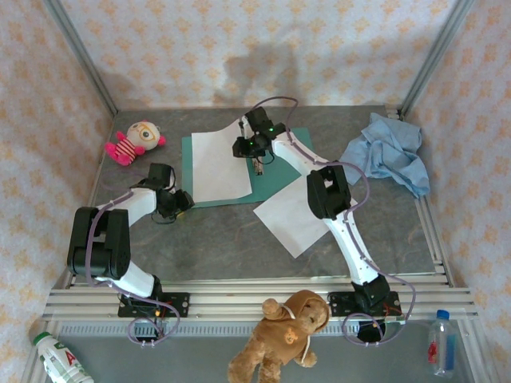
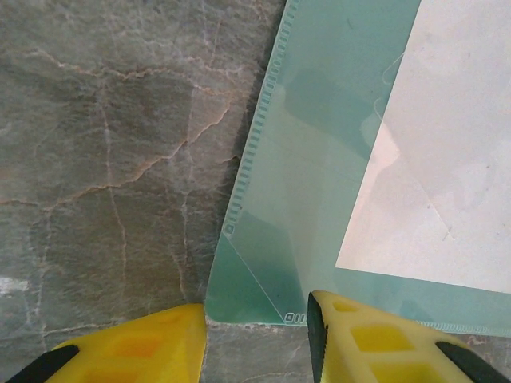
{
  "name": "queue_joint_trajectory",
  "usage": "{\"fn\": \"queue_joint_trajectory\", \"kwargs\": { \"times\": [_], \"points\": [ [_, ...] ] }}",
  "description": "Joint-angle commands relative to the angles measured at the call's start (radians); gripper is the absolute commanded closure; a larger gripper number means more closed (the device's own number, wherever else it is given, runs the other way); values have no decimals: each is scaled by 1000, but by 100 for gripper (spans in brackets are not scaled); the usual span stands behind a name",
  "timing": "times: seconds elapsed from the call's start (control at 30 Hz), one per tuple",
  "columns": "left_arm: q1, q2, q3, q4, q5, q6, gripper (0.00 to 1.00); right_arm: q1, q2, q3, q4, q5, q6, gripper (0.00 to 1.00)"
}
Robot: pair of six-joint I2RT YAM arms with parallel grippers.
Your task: Put the files into the folder
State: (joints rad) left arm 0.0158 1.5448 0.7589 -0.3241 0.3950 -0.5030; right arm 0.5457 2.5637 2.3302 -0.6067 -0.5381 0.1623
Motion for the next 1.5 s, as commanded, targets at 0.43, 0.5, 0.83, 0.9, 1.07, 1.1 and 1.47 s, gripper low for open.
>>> {"fn": "queue_joint_trajectory", "kwargs": {
  "times": [0.43, 0.5, 0.83, 0.9, 1.07, 1.1, 1.47],
  "points": [
    [23, 42, 56, 1, 3, 33, 64, 15, 12, 12, -3, 3, 27, 92],
    [23, 48, 57, 5, 4, 34, 64, 17, 13, 10, -3, 3, 30, 92],
    [26, 69, 55, 19, 12, 29, 65, 27, 14, -10, 1, -3, 41, 93],
    [26, 67, 54, 20, 13, 30, 65, 26, 14, -17, 2, 3, 49, 93],
    [28, 64, 56, 19, 19, 32, 65, 30, 10, -43, 21, 2, 77, 93],
    [27, 63, 55, 20, 22, 34, 65, 30, 8, -49, 29, 3, 84, 93],
    [29, 64, 58, 8, 30, 49, 63, 40, 7, -93, 93, 20, 156, 94]
  ]
}}
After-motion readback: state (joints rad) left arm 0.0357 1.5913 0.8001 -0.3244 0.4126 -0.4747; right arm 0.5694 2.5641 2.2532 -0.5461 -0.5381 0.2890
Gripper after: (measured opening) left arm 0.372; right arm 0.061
